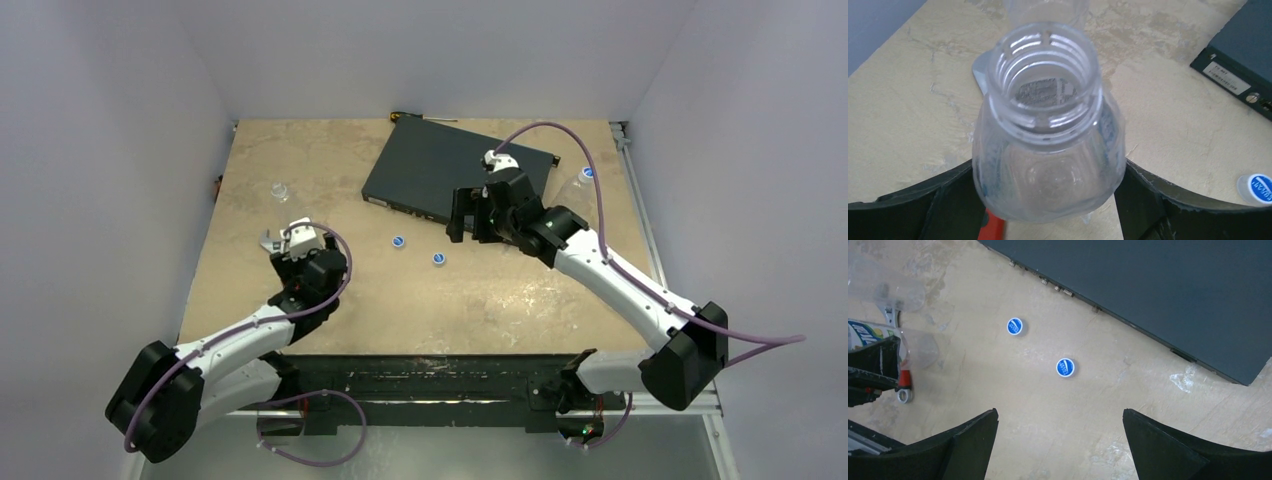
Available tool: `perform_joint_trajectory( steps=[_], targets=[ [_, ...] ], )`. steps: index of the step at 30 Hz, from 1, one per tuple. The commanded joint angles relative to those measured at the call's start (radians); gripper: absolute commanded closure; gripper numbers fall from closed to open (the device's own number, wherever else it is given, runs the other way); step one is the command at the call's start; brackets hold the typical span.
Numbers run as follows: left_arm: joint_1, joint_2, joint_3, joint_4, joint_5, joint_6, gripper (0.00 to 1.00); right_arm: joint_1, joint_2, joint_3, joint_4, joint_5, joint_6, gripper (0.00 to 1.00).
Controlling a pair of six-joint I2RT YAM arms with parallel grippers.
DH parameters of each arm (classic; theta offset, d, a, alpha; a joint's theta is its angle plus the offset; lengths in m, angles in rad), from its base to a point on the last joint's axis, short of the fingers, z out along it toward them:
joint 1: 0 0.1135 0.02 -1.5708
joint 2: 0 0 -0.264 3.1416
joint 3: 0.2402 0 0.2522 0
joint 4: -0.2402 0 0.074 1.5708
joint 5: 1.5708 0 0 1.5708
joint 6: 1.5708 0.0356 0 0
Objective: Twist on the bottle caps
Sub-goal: Pick up the plastic bottle at the center of the board.
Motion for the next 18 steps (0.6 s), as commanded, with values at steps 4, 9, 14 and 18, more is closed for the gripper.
perform_joint_trajectory(
  steps=[4, 9, 14, 18],
  targets=[
    [0.009, 0.003, 0.045, 0.113, 0.110, 0.060, 0.45, 0.011, -0.033, -0.059, 0.108, -0.037, -0.021, 0.02],
    [0.009, -0.166, 0.104, -0.037, 0.427, 0.097, 0.67, 0.013, -0.065, -0.123, 0.206, -0.121, -0.059, 0.02],
    [0.009, -0.233, 0.281, -0.259, 0.789, 0.138, 0.69, 0.017, -0.101, -0.183, 0.330, -0.208, -0.079, 0.02],
    [0.009, -0.184, 0.430, -0.327, 1.097, 0.186, 0.69, 0.021, -0.129, -0.234, 0.447, -0.326, -0.113, 0.02]
  ],
)
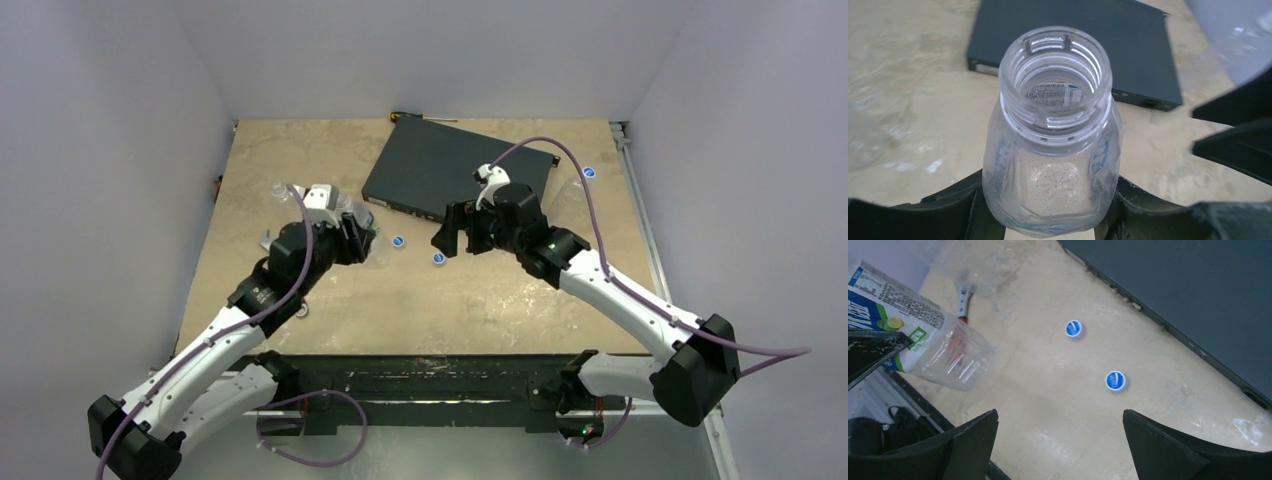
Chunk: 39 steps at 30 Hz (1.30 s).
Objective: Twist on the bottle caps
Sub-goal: Pick up the plastic bottle at the center of the board.
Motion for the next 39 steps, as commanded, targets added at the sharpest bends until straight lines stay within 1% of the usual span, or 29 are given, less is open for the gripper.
perform_joint_trajectory(
  steps=[1, 3, 6, 10, 13, 17, 24, 27, 28, 29, 30, 31, 32, 33, 35, 37, 39],
  targets=[
    [0.004, 0.056, 0.177, -0.110, 0.463, 0.075, 0.69, 0.010, -0.063, -0.055, 0.220, -0.165, -0.065, 0.02],
    [0.004, 0.112, 0.237, -0.131, 0.594, 0.097, 0.69, 0.019, -0.088, -0.075, 0.263, -0.196, -0.093, 0.02],
    [0.005, 0.169, 0.295, -0.133, 0.694, 0.108, 0.69, 0.055, -0.122, -0.095, 0.285, -0.215, -0.143, 0.02],
    [0.008, 0.248, 0.370, -0.149, 0.756, 0.105, 0.68, 0.126, -0.157, -0.118, 0.294, -0.194, -0.178, 0.02],
    [0.011, 0.278, 0.391, -0.125, 0.795, 0.089, 0.68, 0.171, -0.158, -0.126, 0.312, -0.131, -0.184, 0.02],
    [0.013, 0.292, 0.401, -0.089, 0.807, 0.060, 0.68, 0.212, -0.144, -0.134, 0.301, -0.029, -0.196, 0.02],
    [0.020, 0.320, 0.438, -0.058, 0.773, -0.014, 0.68, 0.286, -0.116, -0.164, 0.326, 0.115, -0.164, 0.02],
    [0.021, 0.330, 0.450, -0.062, 0.776, -0.020, 0.68, 0.292, -0.113, -0.173, 0.353, 0.154, -0.135, 0.08],
    [0.021, 0.332, 0.452, -0.066, 0.781, -0.017, 0.68, 0.294, -0.115, -0.174, 0.360, 0.160, -0.126, 0.11],
    [0.022, 0.334, 0.453, -0.067, 0.780, -0.016, 0.68, 0.293, -0.119, -0.176, 0.369, 0.170, -0.114, 0.18],
    [0.022, 0.333, 0.450, -0.069, 0.777, -0.018, 0.66, 0.293, -0.119, -0.178, 0.380, 0.174, -0.105, 0.28],
    [0.021, 0.331, 0.446, -0.065, 0.775, -0.020, 0.59, 0.293, -0.118, -0.178, 0.391, 0.171, -0.096, 0.37],
    [0.021, 0.327, 0.442, -0.062, 0.771, -0.021, 0.48, 0.293, -0.117, -0.178, 0.399, 0.132, -0.069, 0.46],
    [0.022, 0.321, 0.436, -0.057, 0.767, -0.023, 0.36, 0.291, -0.117, -0.178, 0.406, 0.113, -0.045, 0.53],
    [0.022, 0.306, 0.419, -0.043, 0.759, -0.022, 0.21, 0.286, -0.121, -0.176, 0.428, 0.067, -0.028, 0.59],
    [0.021, 0.294, 0.398, -0.025, 0.761, -0.015, 0.16, 0.276, -0.122, -0.166, 0.449, 0.000, -0.003, 0.65],
    [0.022, 0.280, 0.372, 0.021, 0.779, -0.022, 0.14, 0.261, -0.124, -0.163, 0.478, -0.063, 0.024, 0.65]
  ],
)
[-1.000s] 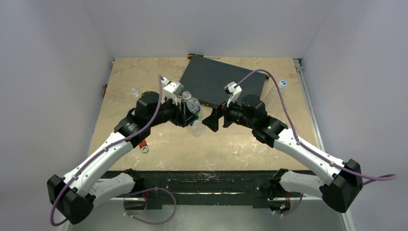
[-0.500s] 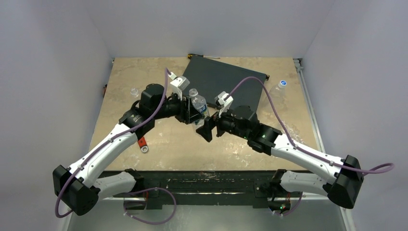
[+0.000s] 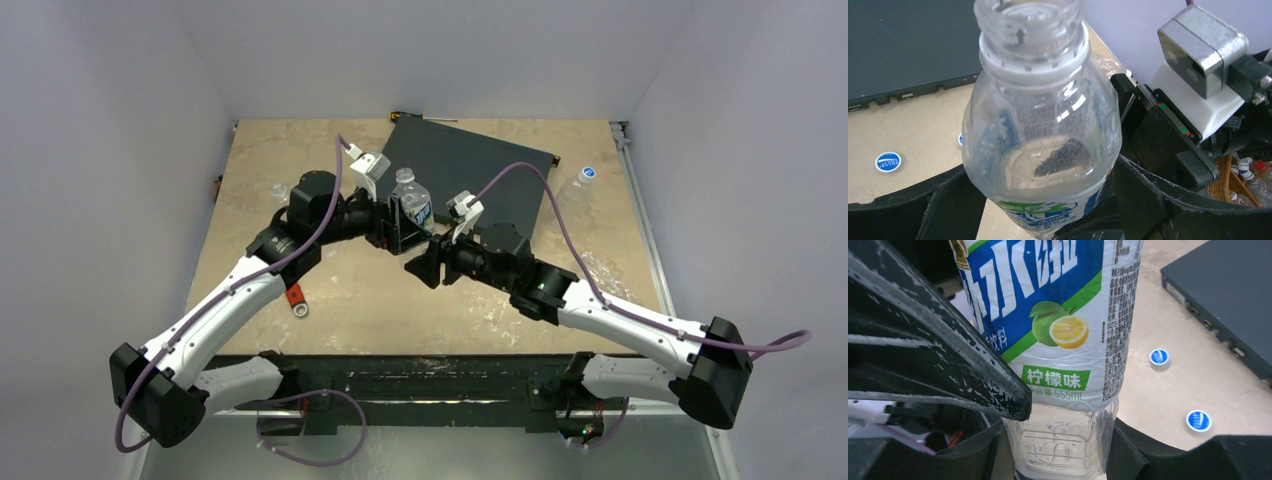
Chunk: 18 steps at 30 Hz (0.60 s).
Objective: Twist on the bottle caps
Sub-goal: Pick up the plastic bottle at the center of the board.
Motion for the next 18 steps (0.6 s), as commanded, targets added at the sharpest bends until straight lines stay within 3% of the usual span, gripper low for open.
perform_joint_trajectory(
  steps=[1, 9, 18],
  targets=[
    [0.004, -0.053, -0.041, 0.129, 0.033, -0.015, 0.14, -0.025, -0.022, 0.020, 0.129, -0.137, 0.087, 0.66],
    [0.011, -0.122, -0.103, 0.306, 0.032, -0.029, 0.15, -0.110, -0.059, -0.037, 0.287, -0.321, 0.201, 0.64],
    [0.012, -0.123, -0.149, 0.442, 0.071, -0.064, 0.16, -0.121, -0.022, -0.090, 0.438, -0.400, 0.278, 0.65]
  ],
)
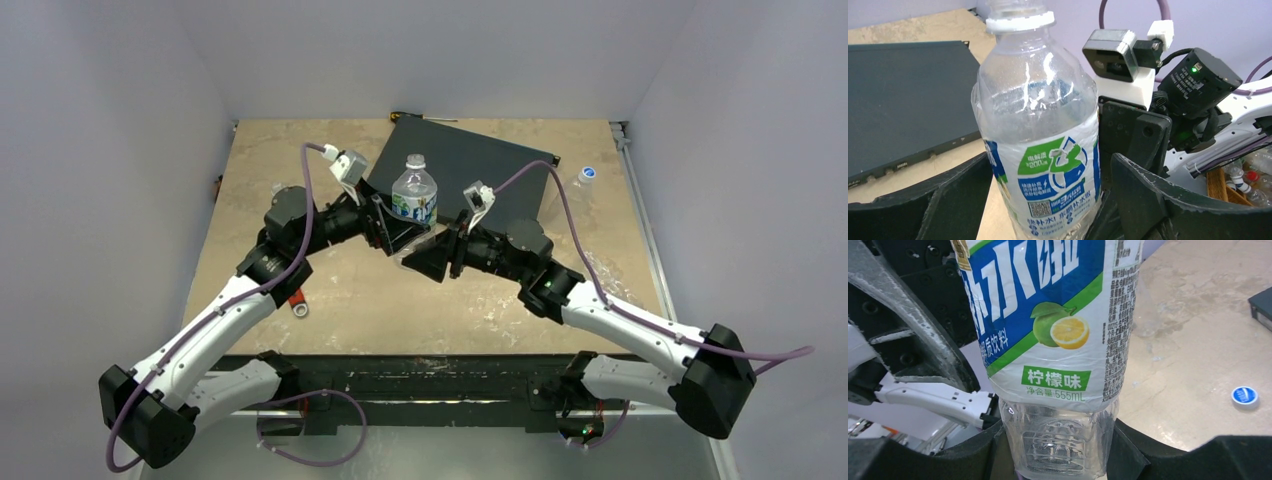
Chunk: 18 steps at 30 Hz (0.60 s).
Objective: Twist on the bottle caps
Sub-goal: Pick up the plastic bottle at the center of the board.
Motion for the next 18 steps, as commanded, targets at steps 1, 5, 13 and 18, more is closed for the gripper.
perform_joint_trajectory(
  steps=[1, 5, 13, 18],
  targets=[
    [0.008, 0.007, -0.027, 0.128, 0.038, -0.032, 0.17, -0.003, 0.007, -0.011, 0.141, -0.067, 0.054, 0.65],
    [0.008, 0.013, -0.056, 0.173, 0.031, -0.047, 0.23, -0.003, 0.014, -0.012, 0.146, -0.061, 0.054, 0.65],
    [0.007, 0.014, -0.092, 0.208, -0.006, -0.020, 0.46, -0.002, 0.020, -0.004, 0.052, 0.017, 0.036, 0.47],
    [0.008, 0.008, -0.070, 0.115, -0.087, 0.109, 0.54, -0.001, -0.023, 0.075, -0.198, 0.189, -0.036, 0.02]
  ],
)
